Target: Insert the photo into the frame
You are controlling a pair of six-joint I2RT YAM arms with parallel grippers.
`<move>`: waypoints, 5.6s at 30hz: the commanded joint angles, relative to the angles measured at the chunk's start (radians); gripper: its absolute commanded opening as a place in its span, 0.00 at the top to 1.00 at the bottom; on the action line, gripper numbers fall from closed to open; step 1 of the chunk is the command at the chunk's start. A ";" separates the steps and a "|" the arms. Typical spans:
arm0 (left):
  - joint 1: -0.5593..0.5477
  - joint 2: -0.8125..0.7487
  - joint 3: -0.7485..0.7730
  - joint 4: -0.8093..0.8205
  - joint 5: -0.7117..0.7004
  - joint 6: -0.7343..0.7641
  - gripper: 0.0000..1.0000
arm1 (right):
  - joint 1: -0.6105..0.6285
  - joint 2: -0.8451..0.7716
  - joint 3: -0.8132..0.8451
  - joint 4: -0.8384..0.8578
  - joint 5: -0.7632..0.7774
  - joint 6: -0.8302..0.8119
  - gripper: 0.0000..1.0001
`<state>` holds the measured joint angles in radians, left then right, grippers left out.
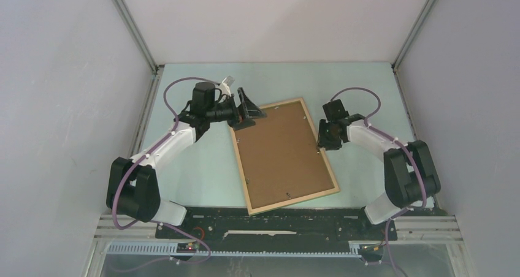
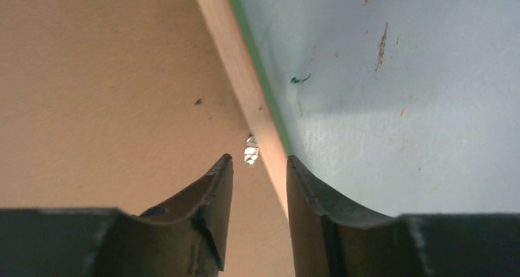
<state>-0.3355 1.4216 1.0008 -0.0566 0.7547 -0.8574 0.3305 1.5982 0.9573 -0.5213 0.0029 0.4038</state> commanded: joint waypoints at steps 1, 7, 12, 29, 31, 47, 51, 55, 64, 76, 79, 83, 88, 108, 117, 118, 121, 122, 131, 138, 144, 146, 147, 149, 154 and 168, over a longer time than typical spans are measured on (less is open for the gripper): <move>-0.003 -0.013 0.067 -0.155 -0.115 0.166 0.00 | 0.051 -0.154 0.003 -0.002 0.056 -0.005 0.51; -0.004 -0.070 0.126 -0.312 -0.376 0.324 0.00 | 0.104 -0.330 -0.045 0.045 0.091 0.024 0.43; -0.009 -0.125 0.073 -0.360 -0.489 0.345 0.00 | 0.107 -0.548 -0.153 0.168 0.141 -0.004 0.26; -0.108 -0.071 -0.249 -0.299 -0.628 0.191 0.01 | -0.022 -0.230 -0.129 0.216 -0.152 0.003 0.00; -0.123 -0.045 -0.244 -0.294 -0.641 0.188 0.01 | -0.037 -0.200 -0.126 0.191 -0.114 0.002 0.00; -0.135 0.140 -0.151 -0.165 -0.534 0.112 0.02 | -0.075 -0.020 -0.114 0.170 -0.171 0.045 0.16; -0.137 0.139 -0.165 -0.144 -0.514 0.110 0.02 | -0.054 -0.029 -0.113 0.155 -0.128 0.058 0.23; -0.137 0.117 -0.192 -0.114 -0.497 0.106 0.02 | -0.045 -0.043 -0.094 0.109 -0.064 0.057 0.28; -0.137 0.077 -0.254 -0.064 -0.487 0.107 0.01 | 0.041 -0.025 -0.061 0.040 0.142 0.101 0.36; -0.137 0.109 -0.250 -0.016 -0.453 0.104 0.01 | 0.048 -0.016 -0.054 0.051 0.140 0.101 0.77; -0.137 0.119 -0.246 -0.014 -0.449 0.104 0.01 | 0.049 -0.006 -0.054 0.061 0.120 0.097 0.94; -0.137 0.133 -0.228 -0.015 -0.450 0.101 0.01 | 0.046 0.001 -0.054 0.076 0.089 0.091 1.00; -0.137 0.203 -0.148 -0.047 -0.439 0.127 0.00 | 0.032 -0.006 -0.055 0.109 -0.015 0.067 1.00; -0.111 0.223 0.202 -0.516 -0.712 0.410 0.00 | -0.106 -0.191 -0.245 0.308 -0.196 0.025 0.16; -0.217 0.032 -0.053 -0.502 -0.667 0.294 0.01 | -0.121 -0.166 -0.252 0.312 -0.190 0.026 0.16; -0.221 0.024 -0.072 -0.485 -0.676 0.282 0.02 | -0.122 -0.164 -0.252 0.309 -0.183 0.028 0.15; -0.223 -0.006 -0.116 -0.440 -0.673 0.244 0.04 | -0.113 -0.155 -0.242 0.275 -0.100 0.046 0.20; -0.223 -0.016 -0.128 -0.426 -0.665 0.234 0.04 | -0.106 -0.153 -0.235 0.260 -0.078 0.048 0.22; -0.227 -0.049 -0.174 -0.384 -0.629 0.218 0.04 | -0.057 -0.095 -0.160 0.183 0.045 0.058 0.39; -0.234 -0.070 -0.211 -0.338 -0.603 0.204 0.04 | -0.053 -0.060 -0.125 0.158 0.061 0.076 0.58; -0.236 -0.094 -0.257 -0.291 -0.573 0.193 0.04 | -0.061 -0.036 -0.092 0.137 0.055 0.086 0.87; -0.236 -0.105 -0.273 -0.279 -0.568 0.189 0.04 | -0.068 -0.038 -0.093 0.133 0.032 0.093 1.00; -0.235 -0.111 -0.279 -0.275 -0.569 0.190 0.04 | -0.071 -0.039 -0.094 0.133 0.018 0.094 1.00; -0.237 -0.126 -0.291 -0.268 -0.570 0.191 0.04 | -0.083 -0.042 -0.093 0.137 -0.020 0.100 1.00; -0.236 -0.166 -0.301 -0.271 -0.580 0.213 0.03 | -0.108 -0.071 -0.076 0.125 -0.087 0.077 0.94; -0.235 -0.280 -0.361 -0.256 -0.629 0.240 0.01 | -0.105 -0.133 -0.048 0.041 -0.040 0.071 0.60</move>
<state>-0.5655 1.1919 0.6895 -0.3470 0.1669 -0.6281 0.2180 1.4811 0.8623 -0.4541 -0.0666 0.4702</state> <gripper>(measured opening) 0.987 0.412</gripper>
